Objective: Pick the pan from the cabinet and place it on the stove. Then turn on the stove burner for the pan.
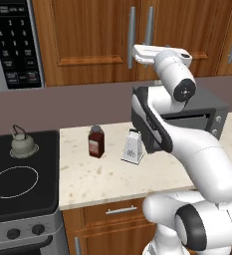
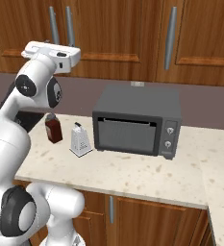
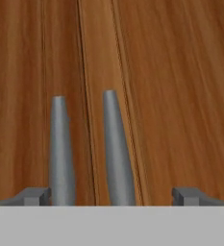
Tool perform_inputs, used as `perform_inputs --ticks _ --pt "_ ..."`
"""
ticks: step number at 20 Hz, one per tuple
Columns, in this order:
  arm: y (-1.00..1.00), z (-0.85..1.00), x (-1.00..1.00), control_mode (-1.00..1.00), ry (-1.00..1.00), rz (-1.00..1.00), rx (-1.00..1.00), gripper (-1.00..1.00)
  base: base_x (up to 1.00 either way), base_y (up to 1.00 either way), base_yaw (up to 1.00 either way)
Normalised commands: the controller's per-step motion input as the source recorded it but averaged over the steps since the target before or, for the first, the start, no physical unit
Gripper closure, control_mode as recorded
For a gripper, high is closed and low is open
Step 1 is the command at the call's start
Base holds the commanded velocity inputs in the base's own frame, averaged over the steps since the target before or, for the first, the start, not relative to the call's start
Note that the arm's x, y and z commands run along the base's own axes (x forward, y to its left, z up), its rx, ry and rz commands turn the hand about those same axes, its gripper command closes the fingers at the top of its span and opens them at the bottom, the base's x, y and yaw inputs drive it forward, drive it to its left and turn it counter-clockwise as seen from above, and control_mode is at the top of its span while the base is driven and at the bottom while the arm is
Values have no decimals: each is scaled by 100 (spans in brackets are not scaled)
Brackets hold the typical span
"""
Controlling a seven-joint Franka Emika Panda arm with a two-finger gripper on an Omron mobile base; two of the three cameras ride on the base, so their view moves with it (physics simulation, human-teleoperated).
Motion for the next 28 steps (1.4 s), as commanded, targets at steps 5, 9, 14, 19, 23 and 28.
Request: perform_inputs --ticks 5,9,14,19,23,28 --pt "0 0 29 -100 0 4 0 -100 0 0 0" --pt "-3 0 24 -100 0 0 0 -100 0 0 0" --pt "-11 0 17 -100 0 0 0 -100 0 0 0" --pt "0 0 26 -100 0 0 0 -100 0 0 0" --pt "0 0 30 -100 0 0 0 -100 0 0 0" --pt "0 0 31 -100 0 0 0 -100 0 0 0"
